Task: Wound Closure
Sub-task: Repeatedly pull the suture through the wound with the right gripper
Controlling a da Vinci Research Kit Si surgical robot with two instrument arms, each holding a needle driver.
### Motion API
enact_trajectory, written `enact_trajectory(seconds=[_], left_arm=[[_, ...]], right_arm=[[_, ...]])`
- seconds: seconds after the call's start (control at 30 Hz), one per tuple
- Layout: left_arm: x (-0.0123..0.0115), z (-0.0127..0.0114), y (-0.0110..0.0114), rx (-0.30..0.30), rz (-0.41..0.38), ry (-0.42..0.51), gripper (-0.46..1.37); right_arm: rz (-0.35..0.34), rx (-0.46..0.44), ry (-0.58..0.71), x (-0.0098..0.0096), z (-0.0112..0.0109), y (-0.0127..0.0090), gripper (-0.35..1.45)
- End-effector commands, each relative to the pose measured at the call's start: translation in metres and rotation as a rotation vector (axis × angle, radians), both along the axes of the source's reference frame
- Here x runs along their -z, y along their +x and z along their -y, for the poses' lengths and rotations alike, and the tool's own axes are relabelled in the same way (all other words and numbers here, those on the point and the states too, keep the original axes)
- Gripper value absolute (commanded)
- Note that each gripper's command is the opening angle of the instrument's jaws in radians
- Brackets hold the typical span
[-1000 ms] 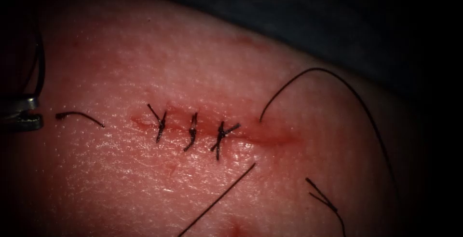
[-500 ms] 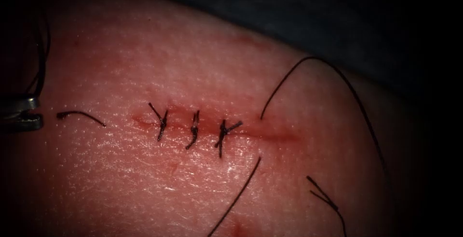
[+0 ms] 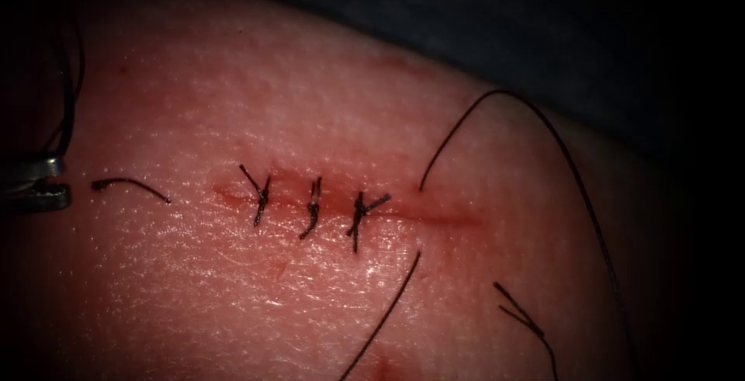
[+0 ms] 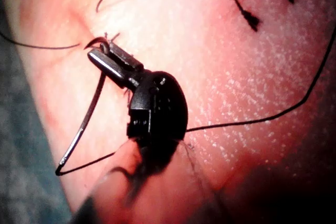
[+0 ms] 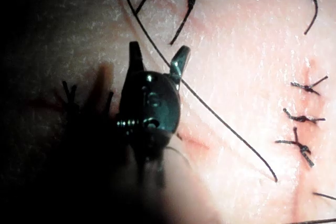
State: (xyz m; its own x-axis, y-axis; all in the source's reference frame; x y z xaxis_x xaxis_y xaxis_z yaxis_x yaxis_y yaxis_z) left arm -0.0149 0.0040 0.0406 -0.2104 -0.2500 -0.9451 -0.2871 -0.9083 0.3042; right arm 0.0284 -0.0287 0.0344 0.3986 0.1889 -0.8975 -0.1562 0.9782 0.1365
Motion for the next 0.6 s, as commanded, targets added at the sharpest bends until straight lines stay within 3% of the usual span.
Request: enact_trajectory(seconds=[0.03, 0.37, 0.6], left_arm=[[0.0000, 0.0000, 0.0000, -0.008, -0.002, 0.002, -0.35], [0.0000, 0.0000, 0.0000, -0.008, -0.003, 0.001, -0.35], [-0.0001, 0.0001, -0.0002, -0.009, -0.005, 0.001, -0.35]], right_arm=[[0.015, -0.002, -0.014, -0.0004, -0.0006, -0.0007, 1.27], [0.052, -0.033, -0.035, -0.0043, -0.0055, -0.0065, 1.25], [0.082, -0.055, -0.063, -0.0086, -0.0084, -0.0101, 1.23]])
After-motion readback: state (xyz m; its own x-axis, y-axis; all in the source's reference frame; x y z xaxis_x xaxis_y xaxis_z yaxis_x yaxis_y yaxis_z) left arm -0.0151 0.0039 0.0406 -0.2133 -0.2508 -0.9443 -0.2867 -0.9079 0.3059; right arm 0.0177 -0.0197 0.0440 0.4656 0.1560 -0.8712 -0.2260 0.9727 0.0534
